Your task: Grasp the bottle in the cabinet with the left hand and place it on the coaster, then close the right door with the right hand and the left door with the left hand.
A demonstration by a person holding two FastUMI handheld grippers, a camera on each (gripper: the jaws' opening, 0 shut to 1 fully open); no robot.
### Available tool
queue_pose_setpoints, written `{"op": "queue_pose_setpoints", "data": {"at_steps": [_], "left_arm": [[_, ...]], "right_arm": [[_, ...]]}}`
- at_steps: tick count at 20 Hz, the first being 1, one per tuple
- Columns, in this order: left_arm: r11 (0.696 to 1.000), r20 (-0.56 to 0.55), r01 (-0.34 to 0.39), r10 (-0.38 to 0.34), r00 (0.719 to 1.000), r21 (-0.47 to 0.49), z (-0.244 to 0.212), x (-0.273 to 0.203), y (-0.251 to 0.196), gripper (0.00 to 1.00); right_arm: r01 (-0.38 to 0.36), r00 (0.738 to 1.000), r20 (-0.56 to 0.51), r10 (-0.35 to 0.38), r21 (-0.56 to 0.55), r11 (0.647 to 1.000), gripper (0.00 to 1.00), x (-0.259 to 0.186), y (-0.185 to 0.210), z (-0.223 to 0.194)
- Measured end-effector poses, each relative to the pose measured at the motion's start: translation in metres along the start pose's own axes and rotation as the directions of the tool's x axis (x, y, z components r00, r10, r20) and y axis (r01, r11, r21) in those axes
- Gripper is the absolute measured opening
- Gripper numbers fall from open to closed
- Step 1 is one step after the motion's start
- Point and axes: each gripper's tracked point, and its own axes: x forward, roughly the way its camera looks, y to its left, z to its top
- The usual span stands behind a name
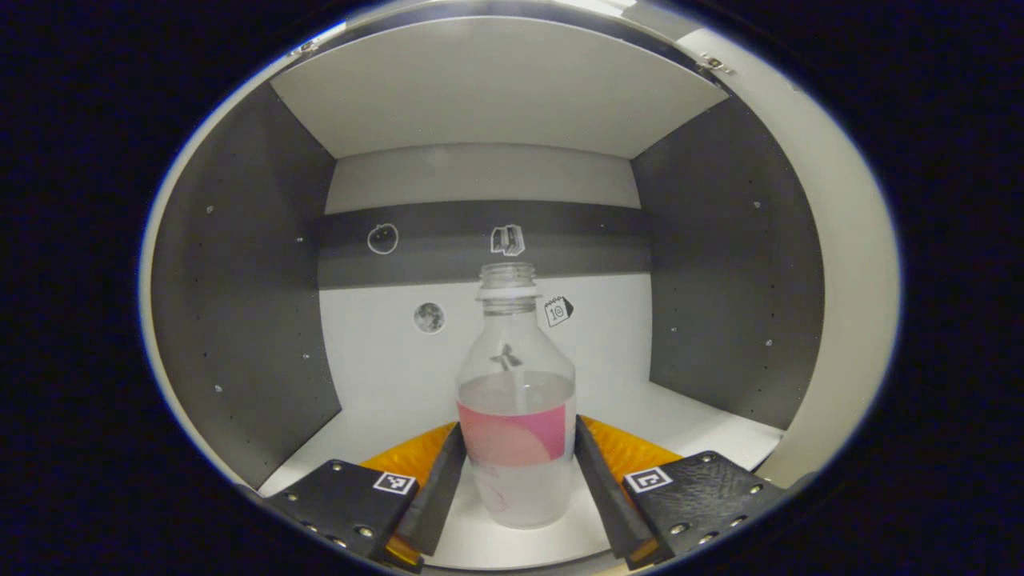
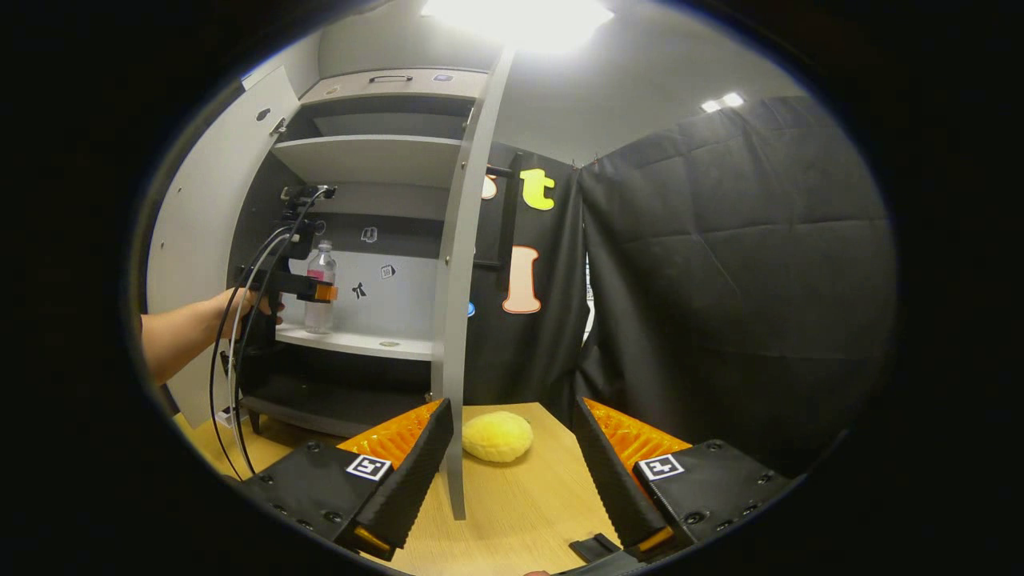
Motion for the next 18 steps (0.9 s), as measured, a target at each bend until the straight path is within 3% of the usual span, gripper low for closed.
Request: {"op": "queue_pose_setpoints", "data": {"at_steps": [1,2,18], "left_arm": [[1.0,-0.002,0.001,-0.001,1.0,-0.008,0.002,-0.002,0.001,0.66],[1.0,-0.003,-0.004,0.004,1.0,-0.013,0.0,-0.006,0.001,0.74],[0.994,0.089,-0.102,0.104,0.991,-0.025,0.026,-0.103,0.015,0.74]], "right_arm": [[-0.005,1.0,0.001,0.005,-0.004,1.0,0.96,0.0,0.001,0.001],[-0.012,1.0,0.002,0.012,-0.005,1.0,0.96,0.0,0.002,0.001],[-0.151,0.988,0.021,0.15,0.027,0.988,0.96,-0.042,-0.02,0.0]]}}
